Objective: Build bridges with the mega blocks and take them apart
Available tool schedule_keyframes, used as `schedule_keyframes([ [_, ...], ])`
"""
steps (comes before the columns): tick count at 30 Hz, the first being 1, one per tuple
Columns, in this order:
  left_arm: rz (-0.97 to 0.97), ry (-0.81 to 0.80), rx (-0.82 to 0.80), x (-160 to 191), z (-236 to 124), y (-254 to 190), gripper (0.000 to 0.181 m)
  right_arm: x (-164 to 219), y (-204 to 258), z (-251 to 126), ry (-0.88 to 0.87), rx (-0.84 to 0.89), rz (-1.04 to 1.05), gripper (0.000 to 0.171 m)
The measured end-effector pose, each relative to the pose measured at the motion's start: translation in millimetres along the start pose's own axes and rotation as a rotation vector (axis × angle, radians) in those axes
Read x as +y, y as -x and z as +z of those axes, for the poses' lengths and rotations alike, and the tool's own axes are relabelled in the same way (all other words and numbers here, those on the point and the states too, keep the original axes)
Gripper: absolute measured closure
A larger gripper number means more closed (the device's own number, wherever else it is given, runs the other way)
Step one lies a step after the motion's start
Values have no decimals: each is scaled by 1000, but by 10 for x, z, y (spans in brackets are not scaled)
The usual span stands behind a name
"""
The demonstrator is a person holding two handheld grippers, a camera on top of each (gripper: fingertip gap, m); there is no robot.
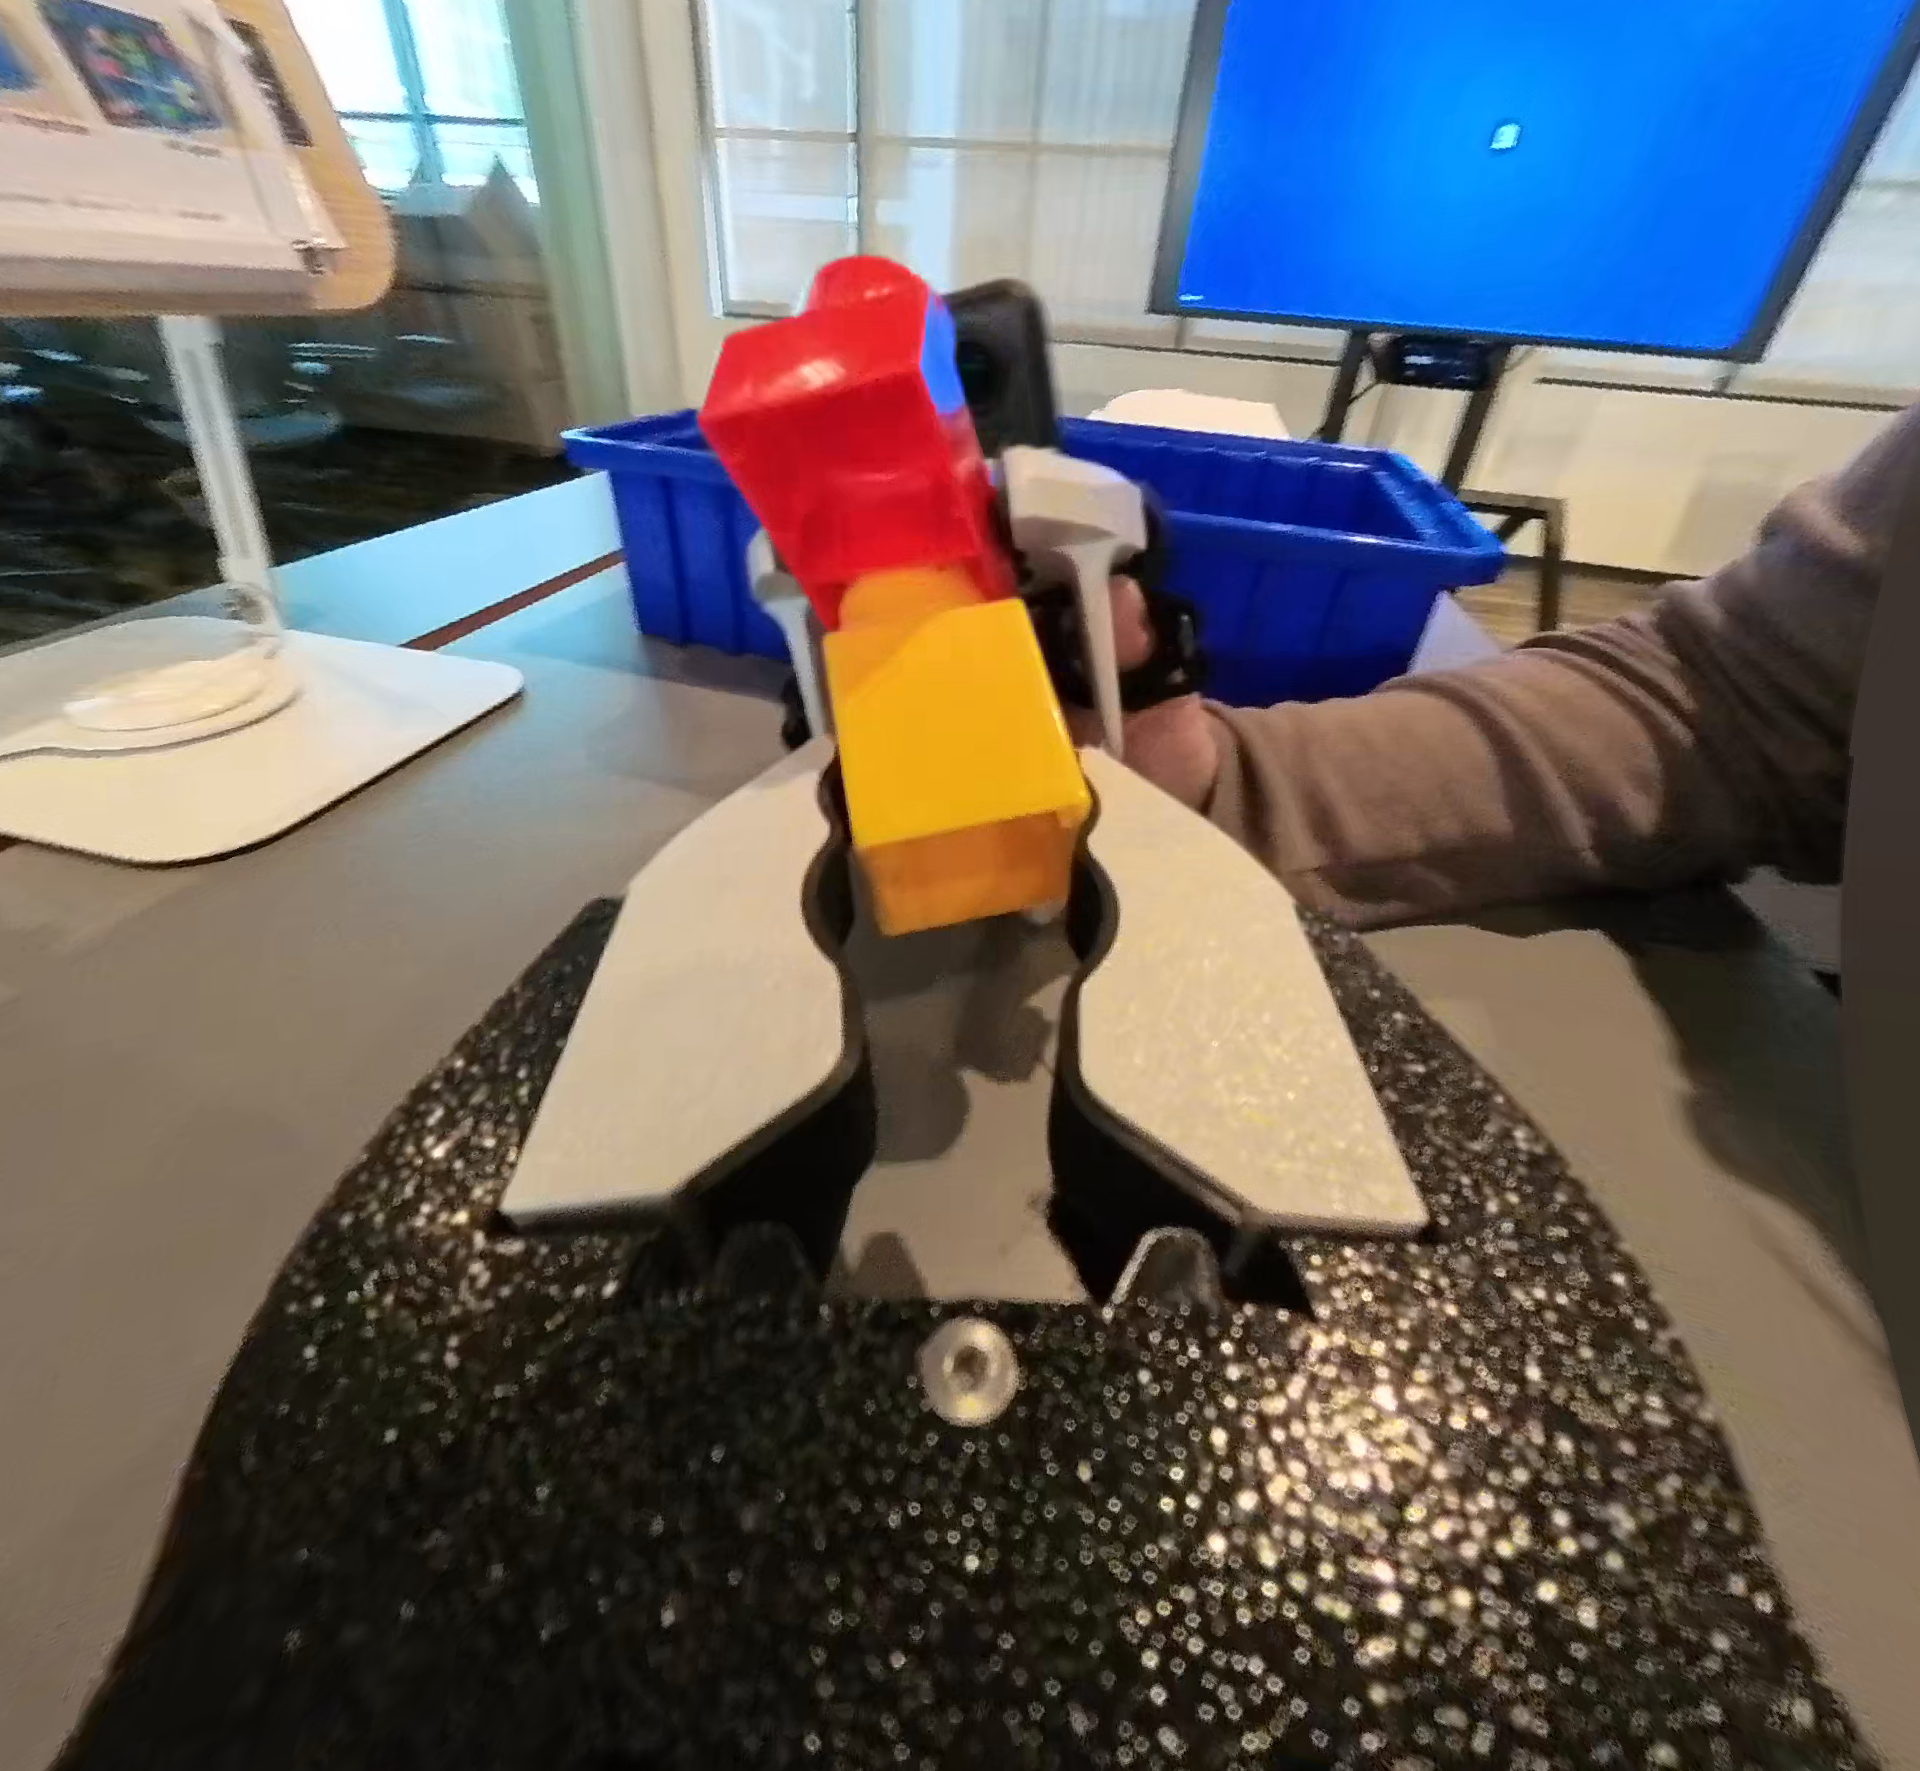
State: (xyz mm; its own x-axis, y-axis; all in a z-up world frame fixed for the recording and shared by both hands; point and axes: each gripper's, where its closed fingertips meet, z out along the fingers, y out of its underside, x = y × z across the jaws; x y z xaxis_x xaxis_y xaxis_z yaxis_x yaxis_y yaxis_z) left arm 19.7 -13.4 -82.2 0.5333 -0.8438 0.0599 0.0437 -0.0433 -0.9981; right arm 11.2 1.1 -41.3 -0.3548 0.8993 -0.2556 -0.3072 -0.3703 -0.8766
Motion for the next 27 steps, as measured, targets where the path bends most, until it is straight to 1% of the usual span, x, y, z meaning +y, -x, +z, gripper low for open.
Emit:
schedule_keyframes([
  [5,10,-37,-98,-34,-92,193,143,-121,-171,-137,-49,117,-17,136],
  [8,38,-82,-158,-89,-157,279,143,-80,-259,-145,-9,210,-71,136],
  [12,52,-109,-203,-123,-203,342,142,26,-413,-155,136,419,-190,136],
  [14,62,-120,-224,-139,-224,367,143,38,-471,-210,209,549,-307,135],
  [18,60,-131,-231,-150,-237,379,142,-177,-359,-281,314,766,-622,136],
  [19,65,-127,-229,-145,-229,371,143,-264,-316,-300,348,827,-658,136],
  [20,76,-121,-225,-138,-219,355,142,-351,-283,-342,410,897,-651,135],
  [21,91,-111,-221,-128,-205,336,142,-448,-241,-430,486,980,-623,136],
  [23,134,-91,-217,-108,-177,286,143,-708,-61,-739,585,1165,-588,135],
  [25,181,-71,-207,-85,-144,225,143,-1004,195,-1170,576,1372,-571,135],
  [27,222,-52,-198,-62,-114,171,143,-1186,385,-1638,593,1546,-526,136],
])
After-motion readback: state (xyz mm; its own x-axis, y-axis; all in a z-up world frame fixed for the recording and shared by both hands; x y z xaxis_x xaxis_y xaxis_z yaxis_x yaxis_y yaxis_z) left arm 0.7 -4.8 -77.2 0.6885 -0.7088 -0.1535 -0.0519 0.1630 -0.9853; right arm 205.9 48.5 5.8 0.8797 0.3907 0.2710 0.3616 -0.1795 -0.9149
